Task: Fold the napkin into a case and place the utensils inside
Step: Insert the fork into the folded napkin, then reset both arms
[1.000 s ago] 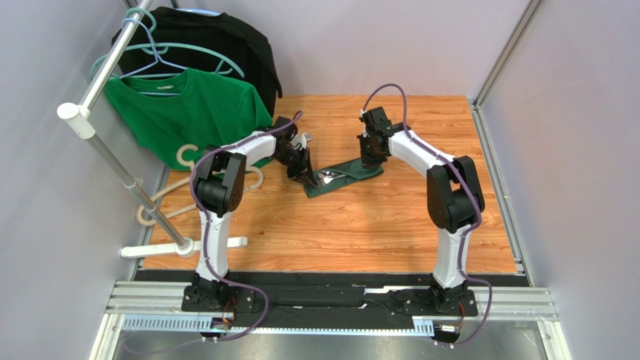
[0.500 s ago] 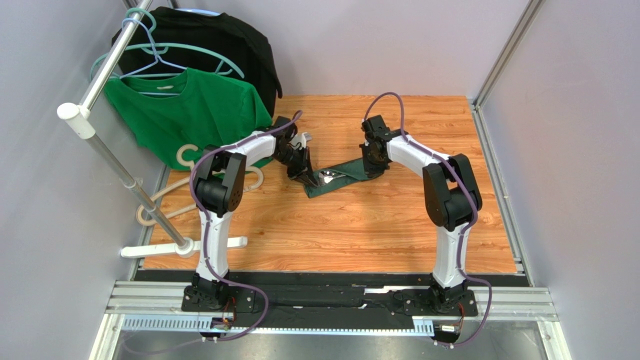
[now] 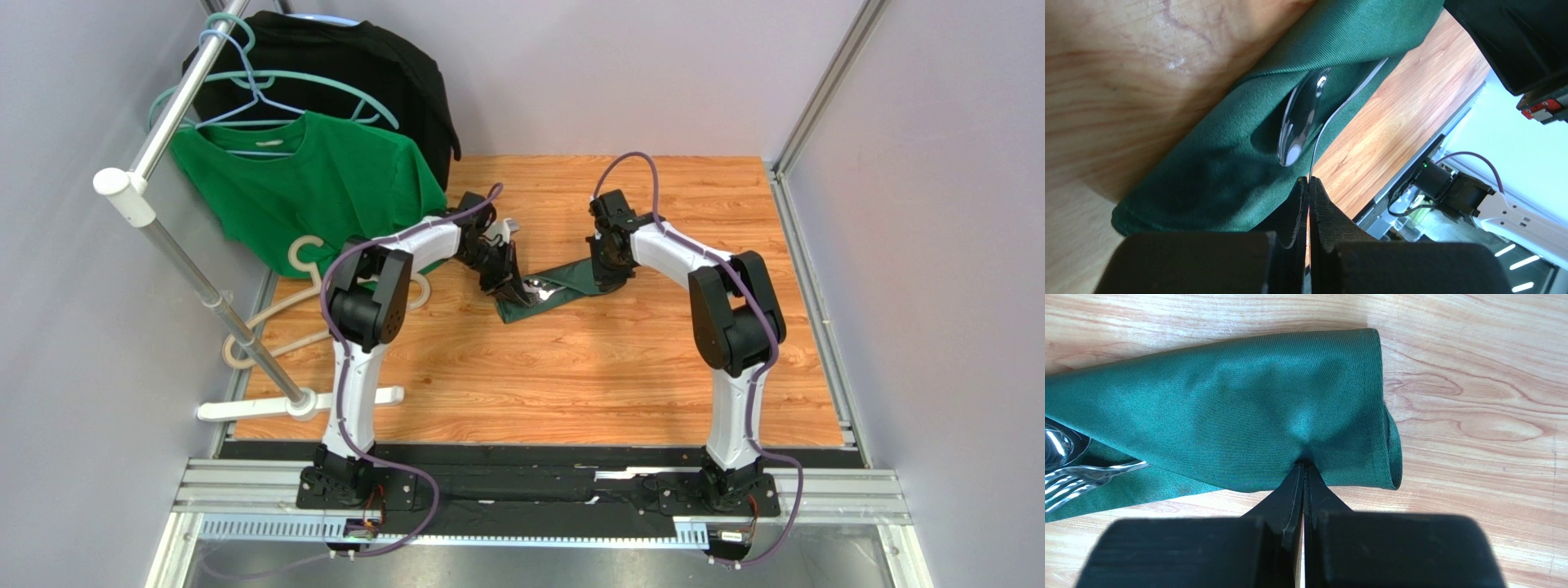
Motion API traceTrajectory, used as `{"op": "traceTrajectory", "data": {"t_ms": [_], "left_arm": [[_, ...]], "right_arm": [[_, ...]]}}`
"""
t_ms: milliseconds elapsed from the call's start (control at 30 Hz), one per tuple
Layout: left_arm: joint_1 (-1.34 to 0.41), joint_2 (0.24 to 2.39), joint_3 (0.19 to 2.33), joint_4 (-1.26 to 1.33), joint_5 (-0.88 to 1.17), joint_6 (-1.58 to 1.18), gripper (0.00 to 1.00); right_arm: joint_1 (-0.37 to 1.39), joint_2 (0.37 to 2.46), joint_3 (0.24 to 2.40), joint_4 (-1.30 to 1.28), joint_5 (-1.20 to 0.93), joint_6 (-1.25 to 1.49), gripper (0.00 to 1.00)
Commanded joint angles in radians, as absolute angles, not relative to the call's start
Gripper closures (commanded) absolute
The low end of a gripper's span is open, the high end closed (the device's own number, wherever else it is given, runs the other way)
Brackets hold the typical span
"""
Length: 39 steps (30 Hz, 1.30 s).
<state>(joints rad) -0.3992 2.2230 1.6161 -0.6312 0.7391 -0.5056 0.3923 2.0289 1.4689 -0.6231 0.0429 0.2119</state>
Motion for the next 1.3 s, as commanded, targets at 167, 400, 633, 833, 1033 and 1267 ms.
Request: {"op": "traceTrajectory", "data": {"t_ms": [167, 400, 633, 833, 1033, 1267], "left_arm": [[-0.402, 2.217, 1.658, -0.635, 0.732, -0.515, 0.81], [-0.388, 2.131, 1.62, -0.663, 0.673, -0.496, 0.52], [-0.374, 1.981, 1.514, -0.68, 0.663, -0.482, 0.5], [-0.408, 1.787, 1.326, -0.597, 0.767, -0.526, 0.48], [-0.535, 1.596, 1.105, -0.428, 0.818, -0.644, 0.45], [-0.81, 1.416, 0.945, -0.193, 0.719, -0.712, 0.46]], "right_arm": [[0.4, 2.054, 1.477, -0.592, 0.026, 0.206, 1.0], [0.402, 2.059, 1.486, -0.595, 0.02, 0.207, 1.0], [0.402, 2.03, 1.505, -0.617, 0.021, 0.213, 1.0], [0.403, 1.953, 1.531, -0.678, 0.032, 0.236, 1.0], [0.407, 1.849, 1.528, -0.799, 0.089, 0.267, 0.96], [0.405, 1.656, 1.364, -0.802, 0.072, 0.287, 0.75]]}}
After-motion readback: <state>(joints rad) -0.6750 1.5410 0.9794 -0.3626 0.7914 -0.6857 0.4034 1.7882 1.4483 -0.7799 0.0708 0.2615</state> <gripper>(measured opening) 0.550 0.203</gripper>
